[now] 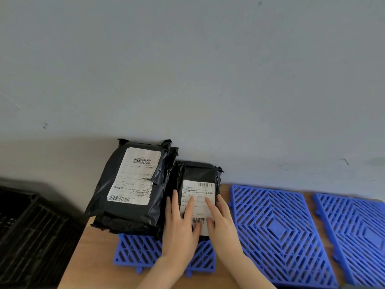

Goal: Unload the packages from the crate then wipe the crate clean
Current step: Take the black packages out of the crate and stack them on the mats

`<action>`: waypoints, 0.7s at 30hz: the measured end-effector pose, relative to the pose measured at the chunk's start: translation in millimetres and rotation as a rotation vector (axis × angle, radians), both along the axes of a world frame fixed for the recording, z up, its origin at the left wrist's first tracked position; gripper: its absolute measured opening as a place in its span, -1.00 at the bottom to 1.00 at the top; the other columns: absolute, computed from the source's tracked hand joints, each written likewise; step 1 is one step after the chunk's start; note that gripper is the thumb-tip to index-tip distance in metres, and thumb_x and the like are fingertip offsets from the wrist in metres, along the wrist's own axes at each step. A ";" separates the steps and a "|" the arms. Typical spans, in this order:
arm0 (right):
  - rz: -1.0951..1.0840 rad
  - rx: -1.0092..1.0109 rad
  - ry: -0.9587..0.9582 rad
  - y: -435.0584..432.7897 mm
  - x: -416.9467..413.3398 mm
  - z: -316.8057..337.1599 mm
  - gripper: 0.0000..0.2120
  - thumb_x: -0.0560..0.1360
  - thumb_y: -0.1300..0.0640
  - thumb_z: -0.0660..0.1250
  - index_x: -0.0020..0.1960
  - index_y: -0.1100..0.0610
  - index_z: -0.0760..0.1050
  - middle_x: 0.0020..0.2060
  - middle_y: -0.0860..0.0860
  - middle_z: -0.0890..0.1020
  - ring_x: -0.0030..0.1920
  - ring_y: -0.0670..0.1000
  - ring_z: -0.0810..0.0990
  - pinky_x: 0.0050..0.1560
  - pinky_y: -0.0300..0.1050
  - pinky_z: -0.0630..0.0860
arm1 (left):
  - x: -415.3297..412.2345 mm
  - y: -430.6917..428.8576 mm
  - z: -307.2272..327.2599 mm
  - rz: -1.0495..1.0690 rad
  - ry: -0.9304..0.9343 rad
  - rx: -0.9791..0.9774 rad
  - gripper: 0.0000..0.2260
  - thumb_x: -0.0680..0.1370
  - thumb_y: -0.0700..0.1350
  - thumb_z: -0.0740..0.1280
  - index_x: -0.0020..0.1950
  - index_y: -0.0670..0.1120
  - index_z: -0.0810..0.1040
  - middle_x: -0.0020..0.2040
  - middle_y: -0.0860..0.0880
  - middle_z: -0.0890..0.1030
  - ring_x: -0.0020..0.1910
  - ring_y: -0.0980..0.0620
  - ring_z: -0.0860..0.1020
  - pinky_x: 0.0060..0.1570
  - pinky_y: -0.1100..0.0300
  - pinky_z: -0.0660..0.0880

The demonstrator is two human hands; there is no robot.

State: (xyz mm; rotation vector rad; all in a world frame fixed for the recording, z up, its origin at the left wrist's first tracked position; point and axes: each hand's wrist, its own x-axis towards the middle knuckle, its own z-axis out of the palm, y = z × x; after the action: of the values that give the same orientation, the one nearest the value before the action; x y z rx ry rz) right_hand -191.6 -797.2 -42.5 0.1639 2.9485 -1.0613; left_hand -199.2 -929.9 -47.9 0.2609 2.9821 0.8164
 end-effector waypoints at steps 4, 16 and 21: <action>-0.028 0.084 0.128 -3.3 17.6 3.5 -0.56 0.56 0.25 0.26 0.42 0.00 0.38 0.48 -0.08 0.25 0.43 -0.14 0.24 0.35 -0.28 0.29 | 16.9 -0.1 -0.1 -0.091 0.173 -0.099 -0.43 0.36 -0.04 0.54 0.35 -0.06 0.53 0.44 -0.14 0.42 0.45 -0.19 0.30 0.31 -0.16 0.38; 0.224 0.223 -0.171 2.3 11.3 8.9 -0.46 0.63 0.18 0.05 0.57 -0.02 -0.02 0.56 -0.07 -0.12 0.55 -0.02 -0.06 0.53 -0.05 0.00 | 11.1 -2.2 -20.3 -0.120 0.237 -0.307 -0.52 0.54 0.11 0.08 0.36 -0.01 0.53 0.35 -0.03 0.53 0.36 -0.12 0.48 0.39 -0.12 0.30; 0.192 0.169 -0.122 15.7 13.1 31.0 -0.51 0.62 0.18 0.10 0.53 0.01 0.15 0.54 -0.02 0.08 0.52 0.03 0.07 0.50 -0.05 0.11 | 10.4 1.8 -4.1 -0.092 0.169 -0.266 -0.50 0.40 0.00 0.51 0.32 -0.05 0.55 0.30 -0.07 0.56 0.35 -0.15 0.48 0.31 -0.16 0.36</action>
State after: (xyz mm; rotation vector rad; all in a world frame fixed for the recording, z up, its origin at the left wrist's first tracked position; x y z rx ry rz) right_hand -178.5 -781.5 -11.5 -0.0522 2.8705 -0.7518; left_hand -188.9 -928.1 -52.0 0.4716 3.1582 0.4007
